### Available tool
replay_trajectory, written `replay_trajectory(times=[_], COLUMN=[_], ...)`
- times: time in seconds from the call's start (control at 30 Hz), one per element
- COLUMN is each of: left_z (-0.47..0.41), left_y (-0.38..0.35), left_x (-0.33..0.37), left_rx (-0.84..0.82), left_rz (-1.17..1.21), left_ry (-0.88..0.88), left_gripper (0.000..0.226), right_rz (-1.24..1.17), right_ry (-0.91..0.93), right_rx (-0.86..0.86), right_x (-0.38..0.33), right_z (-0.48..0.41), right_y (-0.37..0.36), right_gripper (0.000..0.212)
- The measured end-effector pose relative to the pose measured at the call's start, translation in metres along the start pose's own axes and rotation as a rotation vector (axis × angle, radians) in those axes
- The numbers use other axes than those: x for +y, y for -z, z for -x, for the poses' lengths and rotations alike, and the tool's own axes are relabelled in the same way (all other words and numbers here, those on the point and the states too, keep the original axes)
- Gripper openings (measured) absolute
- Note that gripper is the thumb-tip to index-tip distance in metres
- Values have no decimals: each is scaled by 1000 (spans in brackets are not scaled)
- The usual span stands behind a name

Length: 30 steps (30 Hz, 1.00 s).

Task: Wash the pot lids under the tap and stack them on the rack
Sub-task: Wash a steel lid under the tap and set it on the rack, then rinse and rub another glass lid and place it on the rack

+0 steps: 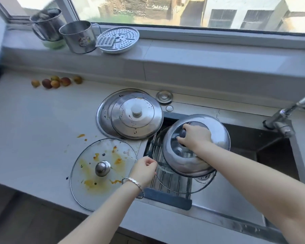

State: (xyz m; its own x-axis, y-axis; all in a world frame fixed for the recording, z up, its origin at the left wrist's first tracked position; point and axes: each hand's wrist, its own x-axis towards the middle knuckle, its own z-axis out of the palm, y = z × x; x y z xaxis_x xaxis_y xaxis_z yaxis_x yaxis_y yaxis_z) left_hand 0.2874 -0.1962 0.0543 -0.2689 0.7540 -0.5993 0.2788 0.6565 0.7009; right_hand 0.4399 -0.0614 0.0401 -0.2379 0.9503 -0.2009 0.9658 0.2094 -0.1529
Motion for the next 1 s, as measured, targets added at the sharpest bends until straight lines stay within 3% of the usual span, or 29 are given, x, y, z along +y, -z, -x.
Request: replay_trajectory(times=[0.27, 0.5, 0.57, 0.67, 0.73, 0.8, 0.9, 1.0], left_z=[-18, -30, -31, -34, -43, -53, -63, -67], left_y=[20, 20, 25, 42, 58, 76, 93, 102], left_x=[-15, -22, -29, -37, -42, -48, -56, -63], left_rx=[-11, -37, -6, 160, 226, 226, 155, 127], left_rz=[48, 14, -198, -909, -1248, -1344, -1294, -1168], left_ry=[29, 34, -31, -178, -136, 38, 266, 269], left_gripper=[18, 18, 15, 20, 34, 45, 46, 38], right_rz=[19, -235, -243, -162, -186, -259, -324, -359], right_ry=[-35, -75, -36, 1, 28, 71, 113, 99], right_rx=[-99, -192, -278, -301, -252, -240, -300, -348], right_x=[-34, -28, -24, -18, -16, -17, -17, -12], right_z=[-19, -9, -6, 3, 11, 24, 43, 58], right_y=[-29, -27, -17, -3, 5, 10, 10, 1], right_gripper=[43, 57, 62, 58, 53, 46, 37, 29])
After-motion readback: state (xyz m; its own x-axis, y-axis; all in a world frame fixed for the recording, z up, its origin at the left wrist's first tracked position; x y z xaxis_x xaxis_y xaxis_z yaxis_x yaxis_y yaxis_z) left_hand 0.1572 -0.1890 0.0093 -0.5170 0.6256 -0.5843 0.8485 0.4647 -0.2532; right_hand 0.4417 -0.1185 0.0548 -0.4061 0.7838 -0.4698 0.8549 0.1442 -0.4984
